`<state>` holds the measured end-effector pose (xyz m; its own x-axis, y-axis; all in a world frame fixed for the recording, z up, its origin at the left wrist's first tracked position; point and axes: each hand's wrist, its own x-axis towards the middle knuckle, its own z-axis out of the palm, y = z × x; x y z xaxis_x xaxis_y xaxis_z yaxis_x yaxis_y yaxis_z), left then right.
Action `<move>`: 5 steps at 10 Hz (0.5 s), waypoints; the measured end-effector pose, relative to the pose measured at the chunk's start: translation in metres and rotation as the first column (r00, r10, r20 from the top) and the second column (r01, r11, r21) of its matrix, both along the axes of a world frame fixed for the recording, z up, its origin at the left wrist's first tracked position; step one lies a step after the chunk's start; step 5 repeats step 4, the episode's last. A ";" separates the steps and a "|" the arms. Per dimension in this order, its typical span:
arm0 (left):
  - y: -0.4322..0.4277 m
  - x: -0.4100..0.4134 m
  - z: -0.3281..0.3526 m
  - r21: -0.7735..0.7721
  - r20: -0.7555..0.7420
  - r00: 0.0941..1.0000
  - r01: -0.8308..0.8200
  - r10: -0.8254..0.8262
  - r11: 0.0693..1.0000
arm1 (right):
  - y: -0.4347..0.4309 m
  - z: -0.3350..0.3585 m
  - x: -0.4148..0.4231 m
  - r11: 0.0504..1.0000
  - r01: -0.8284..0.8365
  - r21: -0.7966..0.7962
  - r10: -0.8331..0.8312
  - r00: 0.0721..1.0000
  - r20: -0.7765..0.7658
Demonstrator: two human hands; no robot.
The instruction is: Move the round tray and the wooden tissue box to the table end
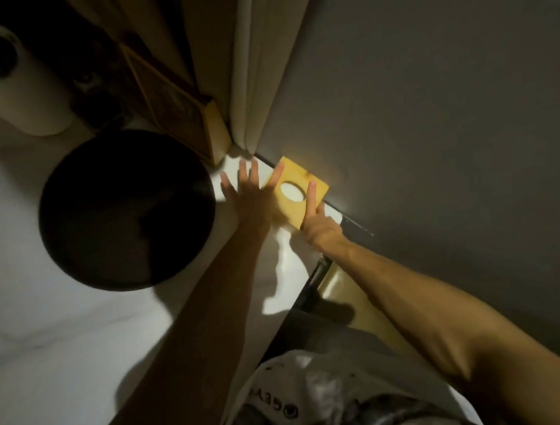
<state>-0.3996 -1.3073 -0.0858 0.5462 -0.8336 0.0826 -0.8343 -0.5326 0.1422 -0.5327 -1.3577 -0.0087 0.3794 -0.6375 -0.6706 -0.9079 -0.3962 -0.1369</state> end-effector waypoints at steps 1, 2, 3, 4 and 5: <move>-0.004 0.005 0.028 0.153 -0.002 1.000 -0.029 0.030 0.988 | -0.014 0.016 -0.003 0.983 -0.179 -0.030 0.172 0.971 -0.169; 0.010 0.009 0.045 0.262 -0.155 0.986 -0.010 0.053 0.965 | -0.014 0.040 0.005 0.919 -0.390 -0.059 0.345 0.868 -0.357; 0.037 0.020 0.107 0.469 -0.288 0.943 -0.014 0.168 0.883 | -0.007 0.061 0.032 0.761 -0.639 -0.115 0.528 0.712 -0.462; 0.078 0.030 0.122 0.498 -0.343 0.889 -0.100 0.302 0.861 | 0.007 0.079 0.065 0.660 -0.749 -0.059 0.641 0.602 -0.475; 0.078 0.030 0.122 0.498 -0.343 0.889 -0.100 0.302 0.861 | 0.007 0.079 0.065 0.660 -0.749 -0.059 0.641 0.602 -0.475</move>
